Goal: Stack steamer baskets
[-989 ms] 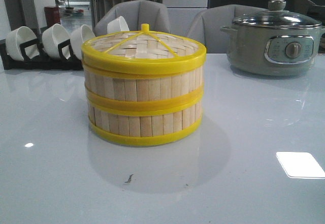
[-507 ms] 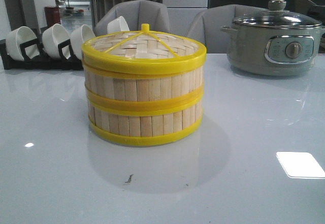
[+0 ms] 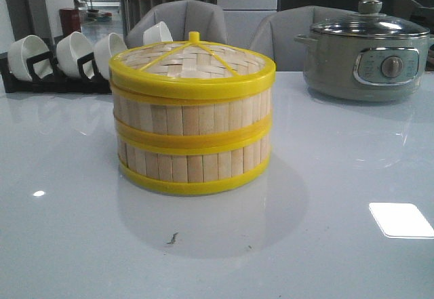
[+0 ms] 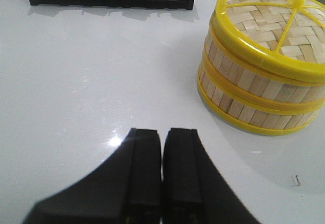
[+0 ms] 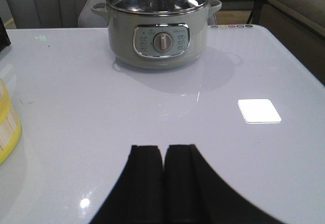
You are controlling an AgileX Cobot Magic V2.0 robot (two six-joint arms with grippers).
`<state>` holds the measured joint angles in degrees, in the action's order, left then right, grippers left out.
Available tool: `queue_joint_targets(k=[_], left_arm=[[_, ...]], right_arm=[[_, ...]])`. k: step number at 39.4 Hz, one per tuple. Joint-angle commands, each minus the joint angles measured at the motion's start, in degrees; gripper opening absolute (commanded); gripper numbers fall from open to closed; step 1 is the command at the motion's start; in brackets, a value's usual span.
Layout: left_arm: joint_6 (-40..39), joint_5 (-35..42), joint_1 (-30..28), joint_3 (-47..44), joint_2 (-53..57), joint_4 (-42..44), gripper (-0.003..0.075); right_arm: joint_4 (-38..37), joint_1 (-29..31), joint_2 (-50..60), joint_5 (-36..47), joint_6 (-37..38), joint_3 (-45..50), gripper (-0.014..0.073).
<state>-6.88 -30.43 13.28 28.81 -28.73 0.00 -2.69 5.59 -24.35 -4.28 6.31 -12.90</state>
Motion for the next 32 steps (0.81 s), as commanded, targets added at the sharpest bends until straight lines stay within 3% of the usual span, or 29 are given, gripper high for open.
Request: queue_joint_targets(k=[1, 12, 22, 32], left_arm=[[-0.46, 5.11, -0.12, 1.72, -0.05, 0.0, 0.0085], [-0.46, 6.42, -0.37, 1.72, 1.04, 2.23, 0.0086], [-0.46, 10.22, -6.75, 1.37, 7.56, 2.23, 0.0086], [-0.25, 22.27, -11.98, -9.38, 17.13, 2.35, 0.0086]], right_arm=[[-0.66, 0.32, -0.09, 4.69, -0.36, -1.75, 0.0072], [-0.66, 0.32, -0.09, 4.69, -0.36, -1.75, 0.0072], [-0.66, 0.32, -0.09, 4.69, -0.36, -1.75, 0.0072], [-0.66, 0.32, -0.09, 4.69, -0.36, -1.75, 0.0072]])
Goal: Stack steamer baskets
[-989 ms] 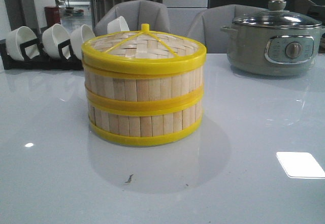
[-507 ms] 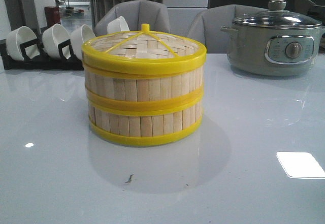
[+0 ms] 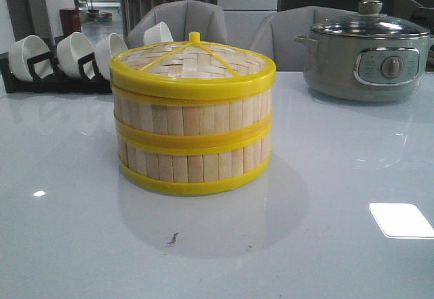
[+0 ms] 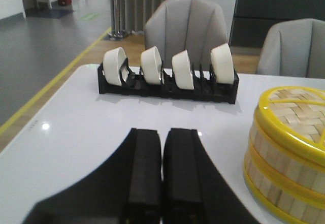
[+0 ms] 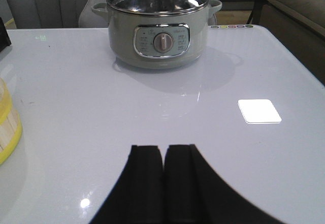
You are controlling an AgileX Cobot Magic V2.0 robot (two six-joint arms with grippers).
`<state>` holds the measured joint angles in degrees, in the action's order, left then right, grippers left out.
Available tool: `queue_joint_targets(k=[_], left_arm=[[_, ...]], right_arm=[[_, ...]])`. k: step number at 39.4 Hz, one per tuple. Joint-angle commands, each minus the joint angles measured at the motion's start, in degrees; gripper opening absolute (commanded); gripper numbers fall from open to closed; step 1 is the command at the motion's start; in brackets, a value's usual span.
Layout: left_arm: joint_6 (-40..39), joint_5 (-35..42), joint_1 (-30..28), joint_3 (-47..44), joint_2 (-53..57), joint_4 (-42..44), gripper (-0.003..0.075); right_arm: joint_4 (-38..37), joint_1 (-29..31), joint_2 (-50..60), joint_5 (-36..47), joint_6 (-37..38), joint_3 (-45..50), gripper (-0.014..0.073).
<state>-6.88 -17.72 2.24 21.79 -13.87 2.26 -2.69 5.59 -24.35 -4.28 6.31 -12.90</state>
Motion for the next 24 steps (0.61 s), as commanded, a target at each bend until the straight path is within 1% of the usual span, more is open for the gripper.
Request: queue_joint_targets(k=[1, 5, 12, 22, 24], left_arm=[[-0.25, 11.3, -1.06, -3.63, 3.39, 0.1, 0.0086], [-0.25, 15.51, -1.06, -9.78, 7.52, 0.58, 0.0086], [-0.25, 16.75, -1.06, -17.52, 14.02, 0.14, 0.0086], [-0.25, 20.94, -1.06, -22.24, 14.98, 0.13, 0.0086], [-0.25, 20.33, -1.06, -22.24, 14.98, 0.13, 0.0086]], right_arm=[[-0.66, 0.32, -0.09, 4.69, -0.36, -1.75, 0.0072], [-0.66, 0.32, -0.09, 4.69, -0.36, -1.75, 0.0072], [-0.66, 0.32, -0.09, 4.69, -0.36, -1.75, 0.0072], [-0.66, 0.32, -0.16, 4.7, -0.36, -1.75, 0.0072], [-0.66, 0.32, -0.16, 4.7, -0.36, -1.75, 0.0072]])
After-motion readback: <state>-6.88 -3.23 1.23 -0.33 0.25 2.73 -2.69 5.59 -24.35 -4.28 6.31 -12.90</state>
